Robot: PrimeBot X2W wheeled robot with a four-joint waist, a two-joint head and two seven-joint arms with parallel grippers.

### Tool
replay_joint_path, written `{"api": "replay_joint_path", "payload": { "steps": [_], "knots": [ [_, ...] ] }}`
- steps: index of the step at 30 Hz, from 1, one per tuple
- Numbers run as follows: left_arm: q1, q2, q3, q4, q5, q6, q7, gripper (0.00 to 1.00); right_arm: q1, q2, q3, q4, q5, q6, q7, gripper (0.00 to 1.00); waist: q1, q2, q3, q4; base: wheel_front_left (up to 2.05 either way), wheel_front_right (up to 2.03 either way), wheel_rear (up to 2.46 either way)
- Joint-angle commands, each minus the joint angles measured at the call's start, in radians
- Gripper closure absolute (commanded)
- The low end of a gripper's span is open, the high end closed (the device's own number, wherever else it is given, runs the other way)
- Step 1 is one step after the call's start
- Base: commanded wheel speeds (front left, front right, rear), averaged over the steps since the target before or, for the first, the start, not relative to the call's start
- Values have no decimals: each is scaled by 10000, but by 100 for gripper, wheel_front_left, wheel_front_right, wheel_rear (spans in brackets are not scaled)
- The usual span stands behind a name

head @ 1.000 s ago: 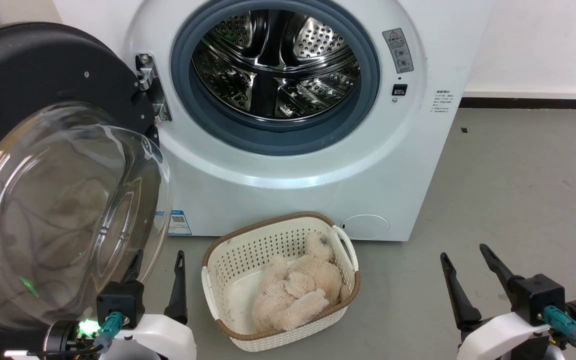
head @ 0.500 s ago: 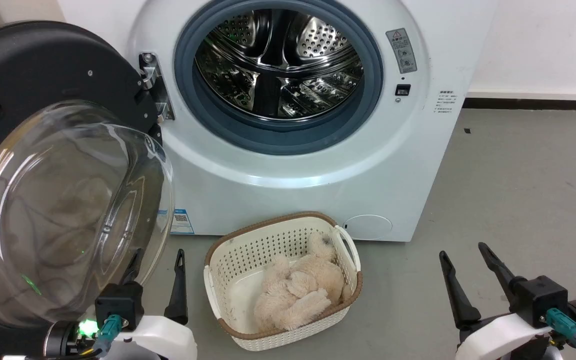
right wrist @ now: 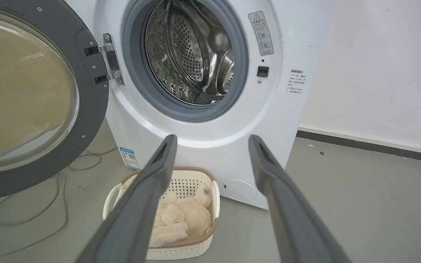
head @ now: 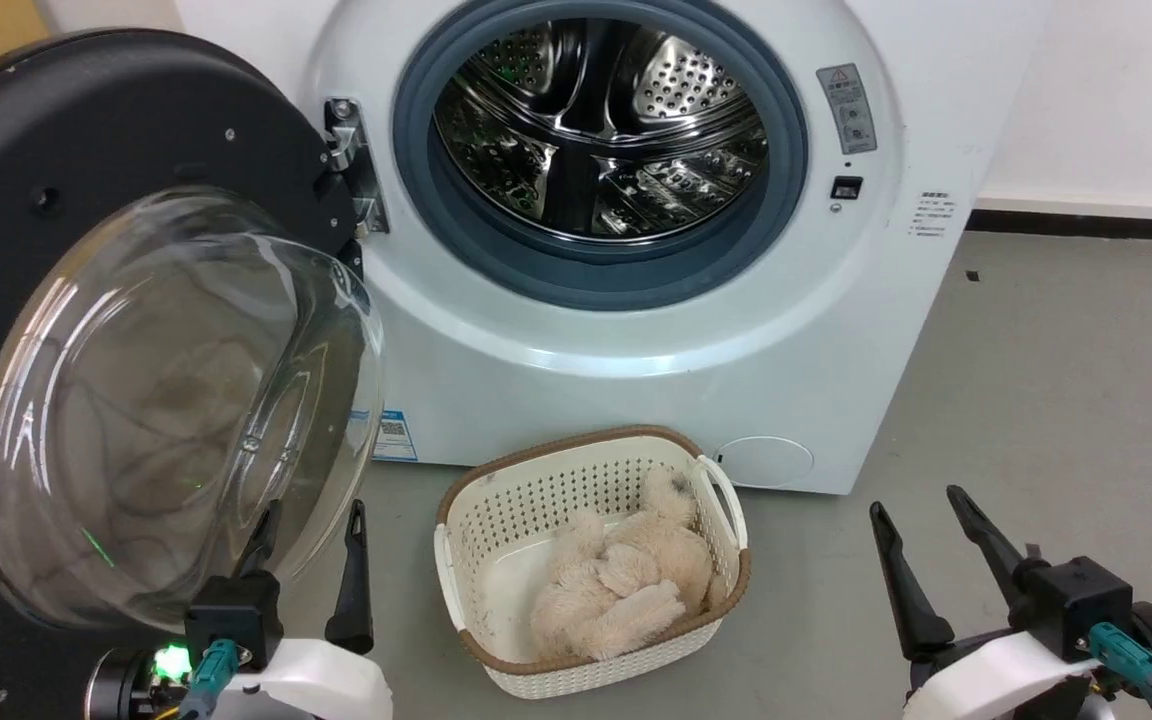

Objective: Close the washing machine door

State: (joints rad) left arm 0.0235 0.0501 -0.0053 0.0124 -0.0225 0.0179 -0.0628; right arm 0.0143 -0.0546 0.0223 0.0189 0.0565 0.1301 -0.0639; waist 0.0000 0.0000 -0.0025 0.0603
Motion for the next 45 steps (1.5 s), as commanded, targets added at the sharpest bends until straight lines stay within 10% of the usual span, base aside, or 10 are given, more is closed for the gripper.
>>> {"api": "replay_joint_path", "payload": {
  "steps": [1,45],
  "knots": [
    [120,2,27,18,-71,62,-99,0,43,12,37,27,94,2,-96,0,0,0,-13,70,0,0,0],
    [562,1,254,62,-303,184,-1039,0,140,28,728,556,734,4,-1032,0,0,0,-241,2431,0,0,0]
  ]
}}
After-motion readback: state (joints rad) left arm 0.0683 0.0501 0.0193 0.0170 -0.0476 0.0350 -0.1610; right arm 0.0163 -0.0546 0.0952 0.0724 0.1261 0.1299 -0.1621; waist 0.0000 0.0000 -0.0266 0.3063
